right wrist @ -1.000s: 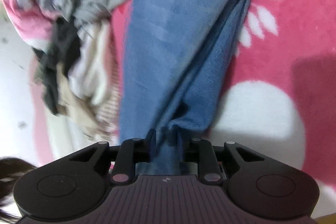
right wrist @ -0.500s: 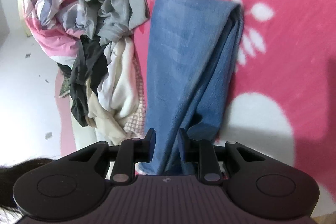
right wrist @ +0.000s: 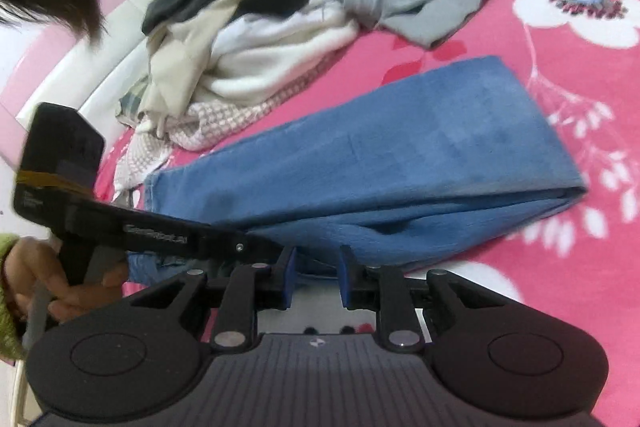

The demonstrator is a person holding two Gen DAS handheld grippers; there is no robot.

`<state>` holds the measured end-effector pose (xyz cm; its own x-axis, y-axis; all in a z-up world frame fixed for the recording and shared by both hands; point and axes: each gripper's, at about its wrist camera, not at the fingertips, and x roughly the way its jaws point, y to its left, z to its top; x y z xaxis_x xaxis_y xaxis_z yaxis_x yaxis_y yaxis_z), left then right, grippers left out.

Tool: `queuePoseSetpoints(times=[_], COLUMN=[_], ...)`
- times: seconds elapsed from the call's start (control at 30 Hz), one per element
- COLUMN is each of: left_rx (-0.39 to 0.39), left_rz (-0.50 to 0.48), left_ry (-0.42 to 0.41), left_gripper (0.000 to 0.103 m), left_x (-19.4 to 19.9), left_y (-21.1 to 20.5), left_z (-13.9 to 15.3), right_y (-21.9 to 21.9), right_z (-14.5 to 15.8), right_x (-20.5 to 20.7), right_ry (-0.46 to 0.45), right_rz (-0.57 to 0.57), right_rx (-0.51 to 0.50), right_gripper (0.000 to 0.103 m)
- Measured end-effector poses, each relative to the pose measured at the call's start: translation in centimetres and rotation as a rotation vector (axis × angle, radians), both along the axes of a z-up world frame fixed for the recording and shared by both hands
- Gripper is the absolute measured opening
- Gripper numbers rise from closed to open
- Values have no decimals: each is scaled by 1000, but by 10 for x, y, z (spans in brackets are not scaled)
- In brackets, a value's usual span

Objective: Fold clothes

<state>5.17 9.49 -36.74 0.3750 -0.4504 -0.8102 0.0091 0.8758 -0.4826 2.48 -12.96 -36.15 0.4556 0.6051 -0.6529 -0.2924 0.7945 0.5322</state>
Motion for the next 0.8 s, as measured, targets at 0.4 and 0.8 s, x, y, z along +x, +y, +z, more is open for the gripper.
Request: queuePoseSetpoints(times=[0.4, 0.8], left_rx=[-293, -383], left_rz=[290, 738], left_ry=[123, 165], left_gripper=[45, 56], left_x=[-15, -15], left_y=[36, 33], left_z=[-14, -27], right_y=[1, 6], right_z=[-15, -13], right_x=[16, 8], right_ry=[41, 40], right_rz=[-45, -32], right_rx=[19, 34], right_gripper=[19, 19])
